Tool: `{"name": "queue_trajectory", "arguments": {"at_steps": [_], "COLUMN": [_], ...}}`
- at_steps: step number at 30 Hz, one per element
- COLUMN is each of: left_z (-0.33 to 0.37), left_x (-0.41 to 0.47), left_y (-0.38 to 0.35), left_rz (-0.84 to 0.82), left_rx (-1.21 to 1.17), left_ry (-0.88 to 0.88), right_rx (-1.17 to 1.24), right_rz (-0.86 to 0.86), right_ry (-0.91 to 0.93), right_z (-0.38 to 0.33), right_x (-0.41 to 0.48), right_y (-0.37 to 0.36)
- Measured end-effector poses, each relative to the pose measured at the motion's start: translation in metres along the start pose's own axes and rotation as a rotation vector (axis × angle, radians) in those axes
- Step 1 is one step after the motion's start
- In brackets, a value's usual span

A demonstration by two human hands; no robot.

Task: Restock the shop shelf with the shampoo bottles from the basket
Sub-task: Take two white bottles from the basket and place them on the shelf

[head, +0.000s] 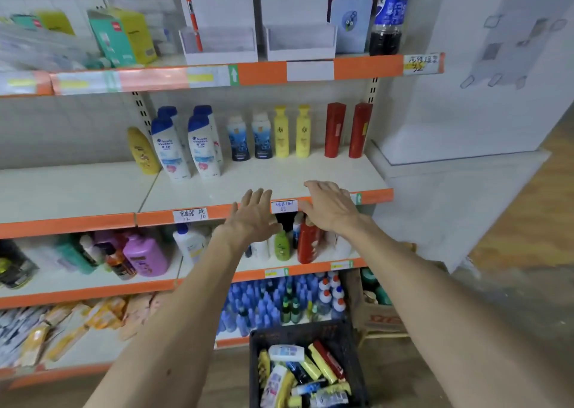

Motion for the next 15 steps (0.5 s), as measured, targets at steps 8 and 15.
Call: {"name": "queue_trajectory", "arguments": {"at_steps": [8,15], "left_z": [-0.01,-0.017], "left_x": [0.018,0.041], "left_y": [-0.103,-0.237], "left_rz": [-0.003,-0.226], "left_rx": [0.092,-0.002], "left_ry": [-0.113,-0.058], "right_rx": [-0.098,-0.061], "right_rz": [-0.117,-0.254], "right_ry": [-0.08,-0.081], "right_z": [0.03,0.086], "right_x": [0.003,-0.006], "right_y": [-0.109,-0.231]}}
Point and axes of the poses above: each hand's wrist, its own x-axis towards the middle knuckle, its own y-axis out of the back of the hand, z = x × y, the point moved 5 cm from there along x, towards the middle knuckle, and after that the axes turned 8 degrees about -z, right-handed, at the moved point
